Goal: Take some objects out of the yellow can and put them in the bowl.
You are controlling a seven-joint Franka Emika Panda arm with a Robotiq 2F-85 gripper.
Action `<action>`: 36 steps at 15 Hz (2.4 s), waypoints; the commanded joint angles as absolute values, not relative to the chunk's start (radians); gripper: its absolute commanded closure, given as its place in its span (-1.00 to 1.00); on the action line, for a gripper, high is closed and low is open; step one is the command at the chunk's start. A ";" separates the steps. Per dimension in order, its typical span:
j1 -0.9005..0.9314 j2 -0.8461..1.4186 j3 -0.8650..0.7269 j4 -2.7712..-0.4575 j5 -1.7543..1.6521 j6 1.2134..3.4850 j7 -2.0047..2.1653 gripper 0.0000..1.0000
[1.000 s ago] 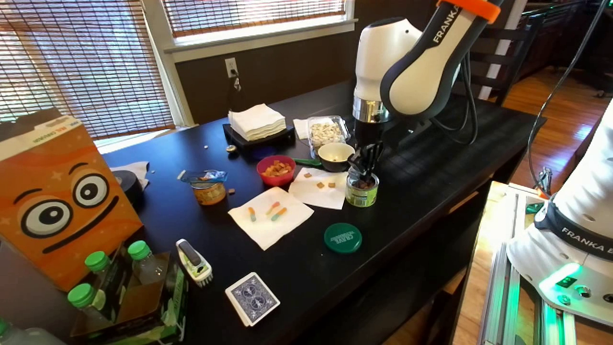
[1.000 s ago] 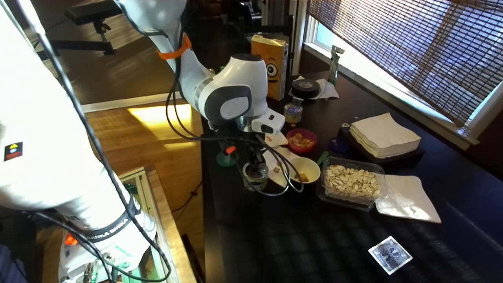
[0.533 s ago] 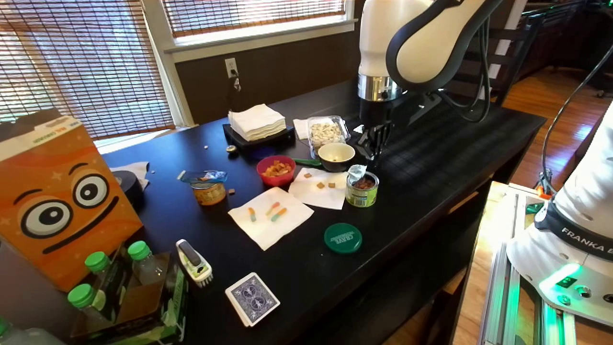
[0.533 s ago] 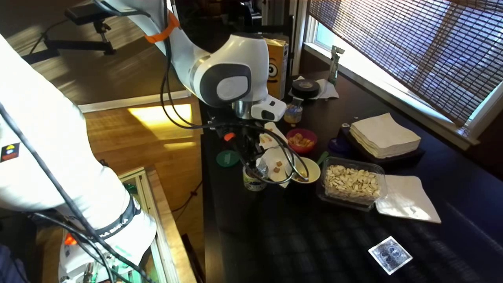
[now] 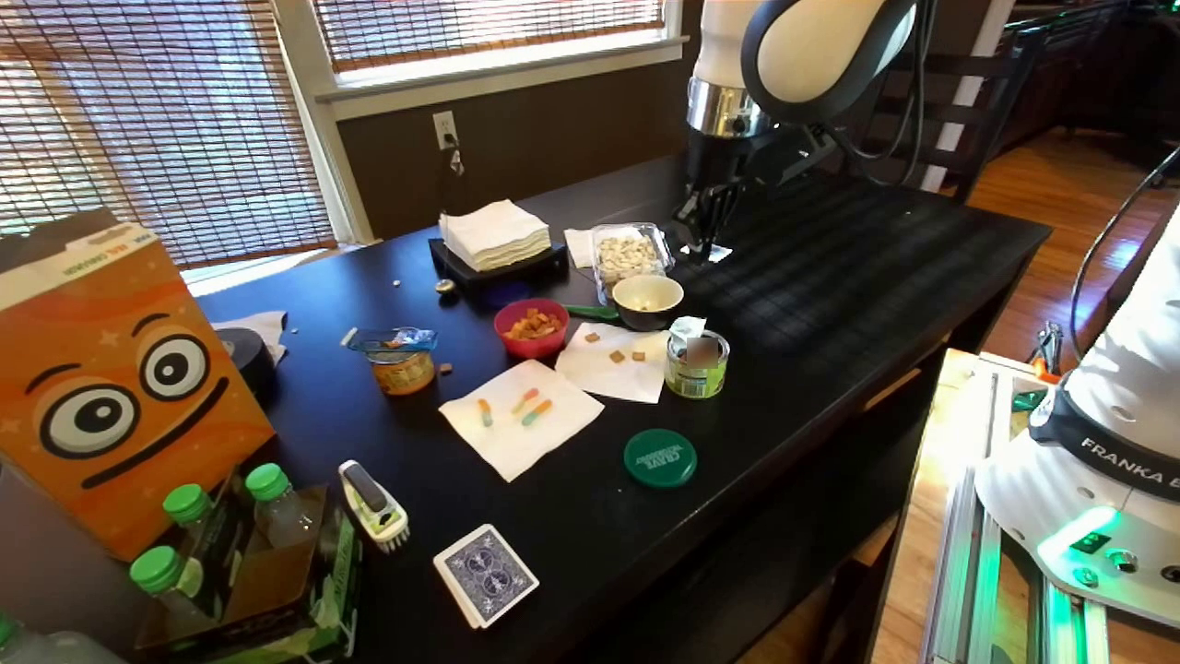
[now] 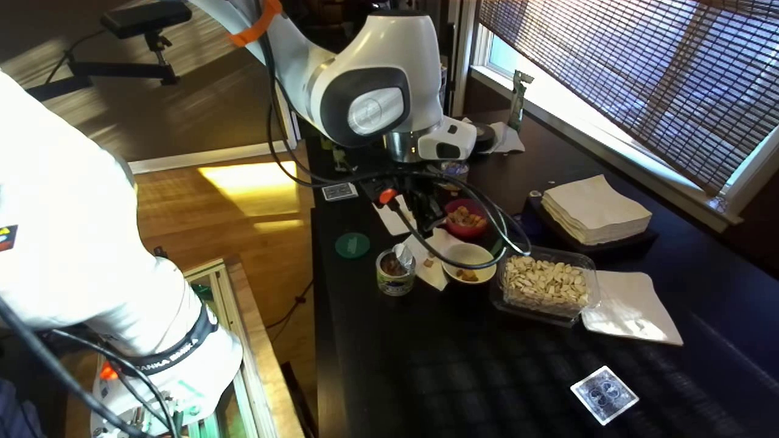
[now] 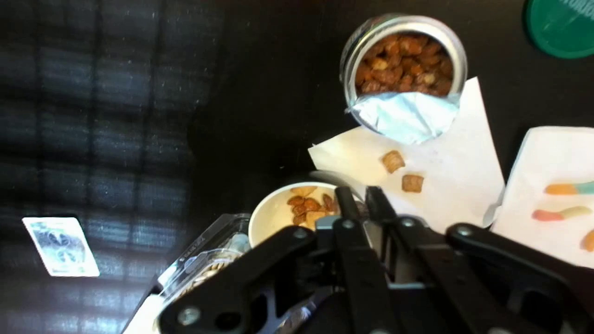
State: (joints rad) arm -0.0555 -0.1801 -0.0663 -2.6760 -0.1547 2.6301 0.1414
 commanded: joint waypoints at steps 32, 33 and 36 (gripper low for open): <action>-0.009 -0.184 -0.001 -2.655 0.193 2.345 -0.068 -0.01; -0.002 -0.195 0.001 -2.676 0.201 2.358 -0.047 0.12; 0.011 -0.198 0.010 -2.735 0.199 2.452 0.019 0.53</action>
State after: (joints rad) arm -0.0043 -0.1592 -0.0014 -2.6611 0.1724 2.3691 -0.0425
